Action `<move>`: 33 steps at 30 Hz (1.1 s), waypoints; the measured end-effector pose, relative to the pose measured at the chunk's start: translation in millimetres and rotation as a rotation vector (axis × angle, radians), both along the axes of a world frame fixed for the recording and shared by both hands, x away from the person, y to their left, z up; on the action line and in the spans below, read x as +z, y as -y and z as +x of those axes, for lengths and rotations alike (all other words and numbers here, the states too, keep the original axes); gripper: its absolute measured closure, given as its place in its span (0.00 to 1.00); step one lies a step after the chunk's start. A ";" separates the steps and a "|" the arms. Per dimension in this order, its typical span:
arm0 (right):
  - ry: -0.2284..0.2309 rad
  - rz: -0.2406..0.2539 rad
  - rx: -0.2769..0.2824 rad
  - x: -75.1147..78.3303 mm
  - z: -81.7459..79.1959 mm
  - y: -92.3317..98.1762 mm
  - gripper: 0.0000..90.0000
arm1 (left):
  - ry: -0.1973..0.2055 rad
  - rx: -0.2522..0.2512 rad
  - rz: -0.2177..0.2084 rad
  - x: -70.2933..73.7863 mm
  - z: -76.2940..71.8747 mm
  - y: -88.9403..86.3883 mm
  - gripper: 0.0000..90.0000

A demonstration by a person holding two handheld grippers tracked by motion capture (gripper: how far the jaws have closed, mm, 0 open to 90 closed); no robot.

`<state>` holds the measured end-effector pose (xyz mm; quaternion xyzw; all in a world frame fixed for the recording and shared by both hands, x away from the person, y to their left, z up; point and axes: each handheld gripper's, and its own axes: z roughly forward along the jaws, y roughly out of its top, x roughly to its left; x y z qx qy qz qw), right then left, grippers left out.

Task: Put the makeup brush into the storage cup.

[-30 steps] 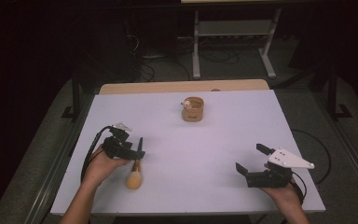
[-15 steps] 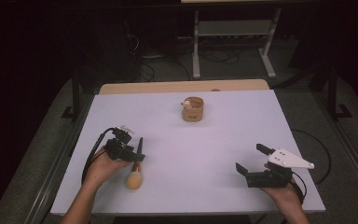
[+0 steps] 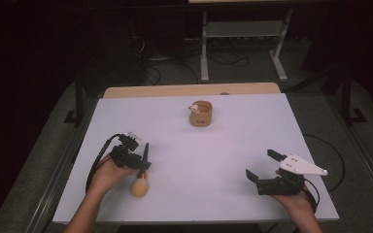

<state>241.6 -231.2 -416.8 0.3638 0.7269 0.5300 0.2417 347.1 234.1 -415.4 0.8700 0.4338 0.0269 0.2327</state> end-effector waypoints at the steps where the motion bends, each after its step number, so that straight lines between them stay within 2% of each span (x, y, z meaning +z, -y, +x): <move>1: 0.001 -0.002 0.001 0.0 0.1 0.1 0.00 | 0.000 -0.013 0.010 0.2 0.7 -0.8 0.52; 8: 0.000 0.001 0.000 -0.1 0.1 -0.5 0.00 | -0.006 -0.007 0.014 -2.2 2.0 0.6 0.57; 11: 0.000 0.001 0.000 -0.2 0.1 -0.5 0.00 | -0.012 -0.011 0.028 -2.4 2.3 1.0 0.57; 18: 0.001 0.000 0.000 -0.1 0.3 -0.3 0.00 | -0.005 -0.006 0.027 -3.3 2.4 2.3 0.59; 24: 0.000 0.001 0.000 0.0 0.0 -0.1 0.00 | -0.002 -0.021 0.039 -2.8 2.9 3.3 0.64; 33: -0.001 0.000 -0.001 0.1 0.1 0.0 0.00 | 0.029 -0.045 0.048 -0.7 2.5 5.3 0.72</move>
